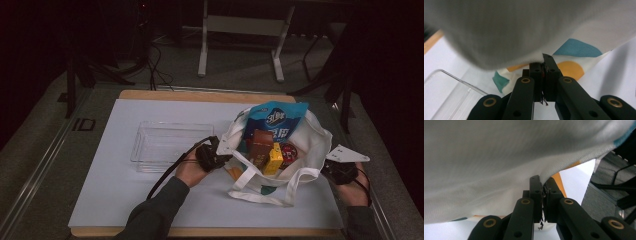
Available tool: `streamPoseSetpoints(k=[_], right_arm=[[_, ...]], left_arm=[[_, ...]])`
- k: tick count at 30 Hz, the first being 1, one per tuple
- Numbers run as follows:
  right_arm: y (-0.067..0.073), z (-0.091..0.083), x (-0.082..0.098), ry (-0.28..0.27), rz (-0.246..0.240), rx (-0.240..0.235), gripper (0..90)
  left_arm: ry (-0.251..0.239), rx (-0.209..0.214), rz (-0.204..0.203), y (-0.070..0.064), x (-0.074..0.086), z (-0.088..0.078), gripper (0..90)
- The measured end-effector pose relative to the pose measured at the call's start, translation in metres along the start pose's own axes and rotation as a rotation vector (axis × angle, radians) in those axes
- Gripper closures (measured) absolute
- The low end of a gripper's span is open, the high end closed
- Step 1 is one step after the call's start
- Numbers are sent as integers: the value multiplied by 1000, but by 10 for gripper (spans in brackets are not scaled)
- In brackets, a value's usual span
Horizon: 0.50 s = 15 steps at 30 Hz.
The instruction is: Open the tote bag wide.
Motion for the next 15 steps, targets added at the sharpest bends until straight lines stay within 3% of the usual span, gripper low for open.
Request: streamPoseSetpoints(k=[8,15], right_arm=[[0,17,16,46,52,-8,872],[0,35,32,90,121,-30,875]], left_arm=[[45,-4,-2,0,3,9,878],[59,-7,-37,2,5,16,880]])
Point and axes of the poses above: each handheld gripper's, and its own axes: z roughly forward along the jaws, x roughly out of its underside, y roughly to its left, the point moved 5 cm from there along z, roughly forward along the jaws, and after that the axes turned 7 degrees about -z, right-handed, at the moved point
